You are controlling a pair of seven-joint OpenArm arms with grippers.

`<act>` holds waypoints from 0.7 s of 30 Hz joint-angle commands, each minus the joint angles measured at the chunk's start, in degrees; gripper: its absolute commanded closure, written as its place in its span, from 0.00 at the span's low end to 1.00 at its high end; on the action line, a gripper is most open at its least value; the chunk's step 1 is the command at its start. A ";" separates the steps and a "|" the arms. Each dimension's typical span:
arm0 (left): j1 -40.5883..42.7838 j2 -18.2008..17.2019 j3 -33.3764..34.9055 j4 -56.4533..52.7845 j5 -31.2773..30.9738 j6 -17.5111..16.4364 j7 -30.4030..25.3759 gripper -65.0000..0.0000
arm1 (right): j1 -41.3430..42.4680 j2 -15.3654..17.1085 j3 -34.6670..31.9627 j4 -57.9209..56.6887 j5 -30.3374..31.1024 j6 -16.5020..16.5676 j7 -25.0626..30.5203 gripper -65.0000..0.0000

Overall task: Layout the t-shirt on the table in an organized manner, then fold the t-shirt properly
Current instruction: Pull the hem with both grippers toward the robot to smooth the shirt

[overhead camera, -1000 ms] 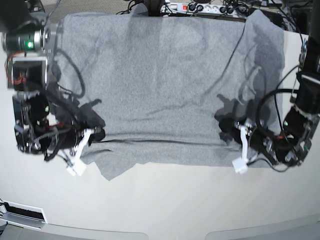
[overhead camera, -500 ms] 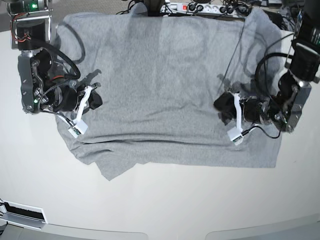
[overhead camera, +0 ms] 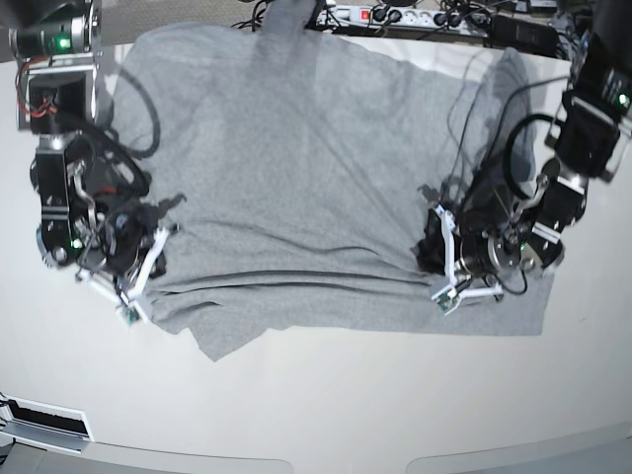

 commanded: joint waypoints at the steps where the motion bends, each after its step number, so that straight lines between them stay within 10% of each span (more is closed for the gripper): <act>1: -2.45 -0.98 0.57 -0.17 1.62 1.44 1.84 1.00 | 2.54 0.94 0.22 0.74 0.72 -0.37 0.13 1.00; 6: -8.39 -2.10 1.29 0.42 -9.05 -11.16 14.10 1.00 | 6.51 3.41 0.22 0.96 19.06 13.63 -13.38 1.00; 14: -10.27 -9.31 1.07 5.81 -45.11 -11.16 40.68 1.00 | 4.26 6.86 0.26 1.07 44.17 13.63 -32.28 1.00; 21: -8.31 -16.39 1.07 6.29 -60.41 -11.16 44.19 1.00 | -3.10 7.56 0.26 4.35 47.17 13.63 -33.24 1.00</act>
